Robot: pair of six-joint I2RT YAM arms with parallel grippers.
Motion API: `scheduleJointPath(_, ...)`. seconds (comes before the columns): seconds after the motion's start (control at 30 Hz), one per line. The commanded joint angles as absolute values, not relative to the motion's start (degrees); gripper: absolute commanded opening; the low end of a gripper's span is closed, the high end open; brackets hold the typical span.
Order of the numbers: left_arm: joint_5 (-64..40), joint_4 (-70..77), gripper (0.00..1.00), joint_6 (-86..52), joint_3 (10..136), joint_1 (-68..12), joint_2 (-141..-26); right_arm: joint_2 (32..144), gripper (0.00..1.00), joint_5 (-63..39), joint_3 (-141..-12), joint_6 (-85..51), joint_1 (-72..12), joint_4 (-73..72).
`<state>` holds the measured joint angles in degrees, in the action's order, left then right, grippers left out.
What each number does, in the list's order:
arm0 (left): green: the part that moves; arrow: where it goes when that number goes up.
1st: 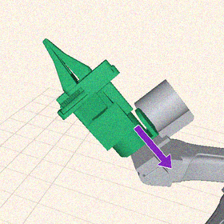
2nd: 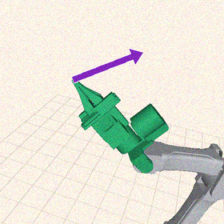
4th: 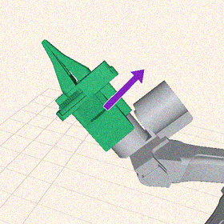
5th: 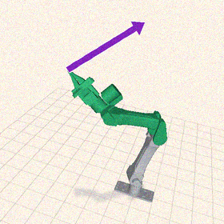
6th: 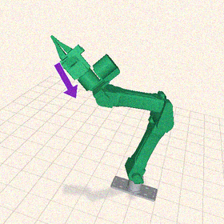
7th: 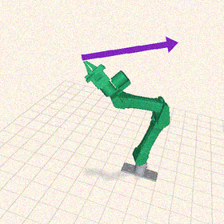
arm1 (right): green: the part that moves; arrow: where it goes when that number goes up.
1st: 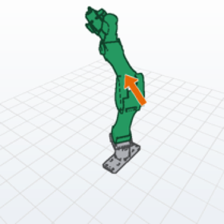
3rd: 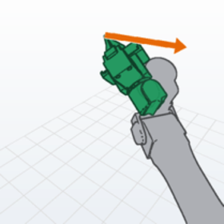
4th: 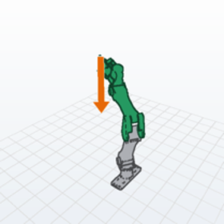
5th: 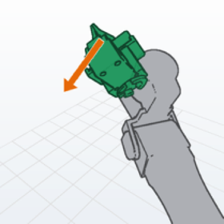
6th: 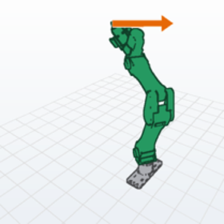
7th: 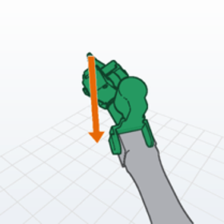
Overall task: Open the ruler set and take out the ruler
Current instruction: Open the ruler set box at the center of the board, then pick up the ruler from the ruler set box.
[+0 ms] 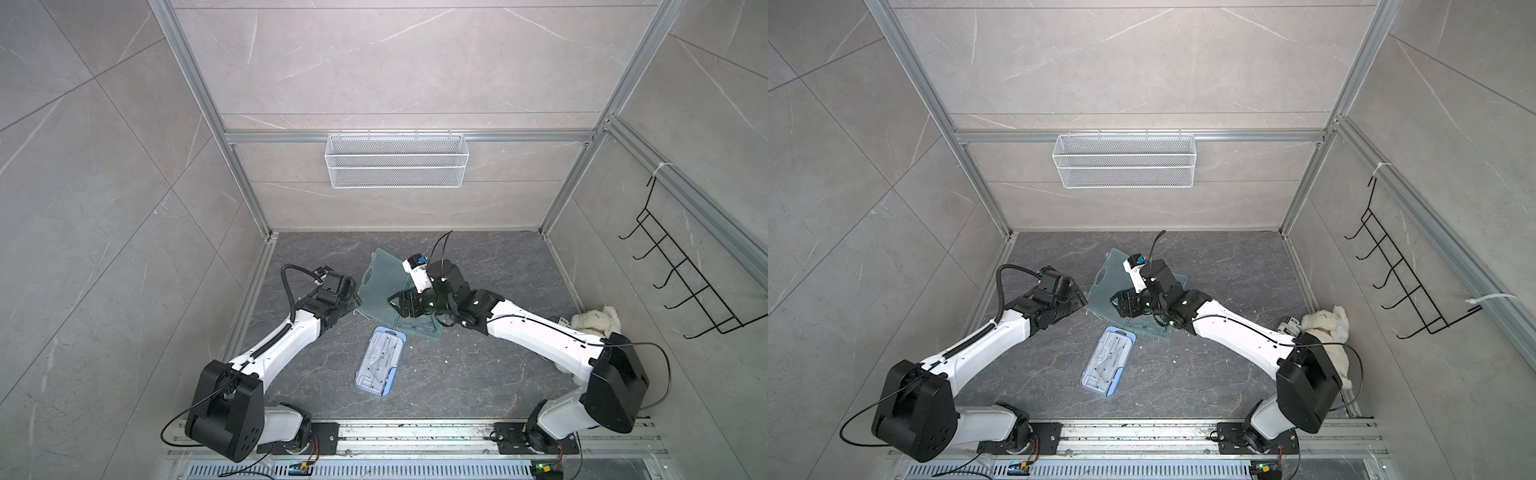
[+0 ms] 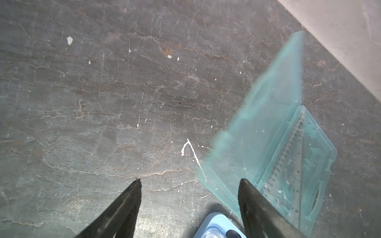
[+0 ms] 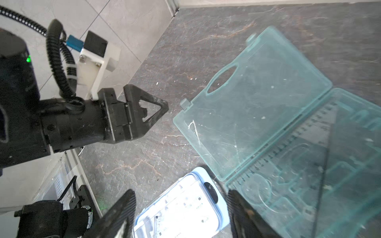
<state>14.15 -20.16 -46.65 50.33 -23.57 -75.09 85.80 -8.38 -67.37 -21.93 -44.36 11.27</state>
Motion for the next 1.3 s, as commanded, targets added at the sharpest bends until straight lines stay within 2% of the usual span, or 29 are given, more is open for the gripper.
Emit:
scheduleJointPath(0.0,14.52,-20.62,0.76,-41.00,52.46,-23.36,-71.93,84.06,0.68,-0.51,-66.61,-19.48,-42.62,20.04)
scheduleJointPath(0.17,14.92,-22.96,0.74,-32.04,57.22,-30.99,-75.63,89.60,0.56,3.14,-68.82,-17.86,-39.66,25.57)
scheduleJointPath(0.37,12.48,-24.07,0.74,-26.79,62.57,-39.65,-85.50,99.97,0.51,5.42,-73.73,-15.23,-39.29,26.50)
scheduleJointPath(0.5,7.85,-21.39,0.73,-27.33,62.52,-40.69,-88.42,104.76,0.45,6.30,-75.97,-14.36,-38.99,26.17)
scheduleJointPath(0.7,6.13,-19.94,0.73,-27.95,63.29,-41.16,-90.70,108.65,0.39,6.98,-76.68,-14.13,-37.08,25.88)
scheduleJointPath(1.27,6.37,-19.53,0.73,-29.42,63.90,-41.13,-92.46,114.55,0.39,5.98,-78.29,-13.88,-36.12,25.31)
